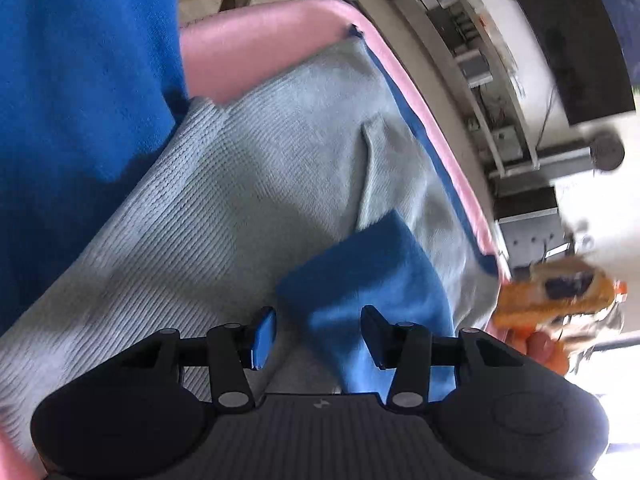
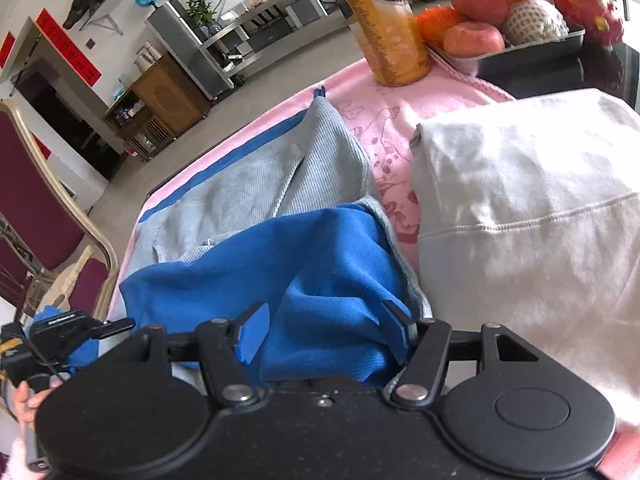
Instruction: Fold clothes
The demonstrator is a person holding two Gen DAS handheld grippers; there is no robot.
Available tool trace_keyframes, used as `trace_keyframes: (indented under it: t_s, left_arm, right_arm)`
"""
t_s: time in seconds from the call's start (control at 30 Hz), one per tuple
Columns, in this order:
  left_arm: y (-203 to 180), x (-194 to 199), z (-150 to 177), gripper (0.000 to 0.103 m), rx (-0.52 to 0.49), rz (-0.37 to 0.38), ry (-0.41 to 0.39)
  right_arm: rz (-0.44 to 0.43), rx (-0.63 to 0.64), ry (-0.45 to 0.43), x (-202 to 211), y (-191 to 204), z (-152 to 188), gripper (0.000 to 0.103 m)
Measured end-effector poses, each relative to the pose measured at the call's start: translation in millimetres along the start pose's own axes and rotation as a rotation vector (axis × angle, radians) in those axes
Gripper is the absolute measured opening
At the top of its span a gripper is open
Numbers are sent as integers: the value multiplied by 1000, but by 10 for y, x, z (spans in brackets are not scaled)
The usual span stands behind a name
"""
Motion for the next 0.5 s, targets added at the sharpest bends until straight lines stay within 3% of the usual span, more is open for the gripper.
trace_keyframes:
  t_s: [0.1, 0.17, 0.23, 0.37, 0.5]
  left_arm:
    - [36, -69, 9, 28, 55, 7, -9]
    - [31, -57, 10, 0, 53, -24, -13]
    - [-21, 6, 13, 0, 32, -43, -31]
    - [-342, 286, 47, 0, -129, -67, -99]
    - [-577, 620, 82, 0, -235, -49, -152]
  right_arm:
    - [0, -1, 4, -15, -1, 4, 59]
    - [3, 3, 1, -10, -5, 5, 59]
    - [-12, -3, -20, 34, -9, -3, 59]
    - [-78, 2, -77, 163, 25, -26, 59]
    - [-88, 256, -29, 142, 303, 157, 57]
Point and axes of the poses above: each gripper's, at about its wrist camera, not at the fingertips, and x roughly against the way its jaws point, y to its left, z to its underside, the point moved 1 cm from there along -x, roughly the way its jaws point, and after that the axes turned 11 degrees about -y, right-handed, at the moved point
